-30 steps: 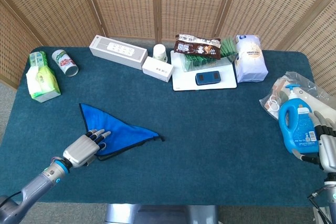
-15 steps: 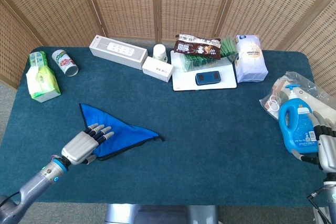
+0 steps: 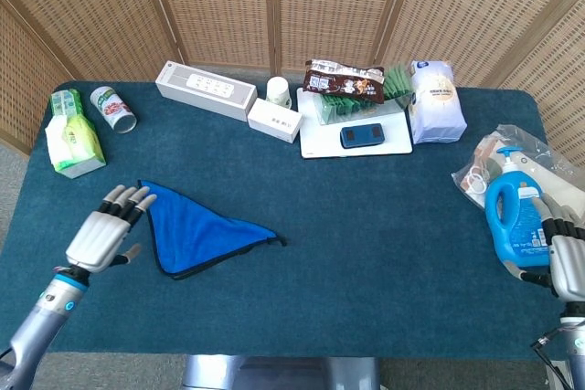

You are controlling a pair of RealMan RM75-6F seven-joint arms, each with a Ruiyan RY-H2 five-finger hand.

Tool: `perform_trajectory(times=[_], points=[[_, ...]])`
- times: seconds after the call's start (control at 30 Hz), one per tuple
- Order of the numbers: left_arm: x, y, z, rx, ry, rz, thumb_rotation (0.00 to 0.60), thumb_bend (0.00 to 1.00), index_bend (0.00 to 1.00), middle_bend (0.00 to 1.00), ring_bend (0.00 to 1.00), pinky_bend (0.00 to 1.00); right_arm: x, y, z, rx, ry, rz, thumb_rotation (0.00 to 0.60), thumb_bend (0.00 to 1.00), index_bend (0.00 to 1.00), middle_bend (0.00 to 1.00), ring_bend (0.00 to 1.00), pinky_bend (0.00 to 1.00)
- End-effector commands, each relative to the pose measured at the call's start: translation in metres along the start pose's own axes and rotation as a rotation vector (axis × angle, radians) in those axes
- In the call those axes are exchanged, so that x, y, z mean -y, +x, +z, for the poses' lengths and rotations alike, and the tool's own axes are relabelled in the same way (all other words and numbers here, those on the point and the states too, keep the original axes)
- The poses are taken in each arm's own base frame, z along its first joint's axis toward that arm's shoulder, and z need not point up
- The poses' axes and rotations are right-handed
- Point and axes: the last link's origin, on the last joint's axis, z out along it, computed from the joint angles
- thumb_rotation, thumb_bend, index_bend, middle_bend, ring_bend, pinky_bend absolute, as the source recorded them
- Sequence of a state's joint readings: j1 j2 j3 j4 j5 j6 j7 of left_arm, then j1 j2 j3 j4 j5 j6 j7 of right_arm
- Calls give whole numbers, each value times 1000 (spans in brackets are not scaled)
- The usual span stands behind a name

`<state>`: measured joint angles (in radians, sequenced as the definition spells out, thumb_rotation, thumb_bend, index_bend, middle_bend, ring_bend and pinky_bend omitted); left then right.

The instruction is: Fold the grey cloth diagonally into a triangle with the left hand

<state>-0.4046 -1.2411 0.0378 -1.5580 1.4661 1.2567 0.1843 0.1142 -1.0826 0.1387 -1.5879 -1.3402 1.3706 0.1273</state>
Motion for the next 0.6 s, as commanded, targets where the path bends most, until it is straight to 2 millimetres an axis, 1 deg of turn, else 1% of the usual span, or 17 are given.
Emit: perform_trajectory(times=[0.03,0.1,0.17,0.2,0.3,0.5,0.6], points=[[7,4,-14,-39,60,-41,600,377,79,0,0,42,1,1,-1,-10,6,-11,600,0,0,0,0,0],[10,5,-23,-63,88,-64,600,377,81,0,0,40,2,2,-2,-21,8,-20,600,0,0,0,0,0],[15,5,-37,-83,130,-90,600,378,82,0,0,38,3,3,-3,-38,10,-36,600,0,0,0,0,0],[22,4,-52,-91,180,-104,600,378,82,0,0,37,3,4,-3,-53,10,-49,600,0,0,0,0,0],[28,4,-71,-96,220,-99,600,377,82,0,0,31,1,3,-3,-66,-2,-72,600,0,0,0,0,0],[39,0,-101,-106,274,-94,600,377,82,0,0,22,-4,3,1,-101,-31,-97,600,0,0,0,0,0],[43,1,-107,-112,275,-82,600,378,86,0,0,15,-3,4,0,-120,-30,-105,600,0,0,0,0,0]])
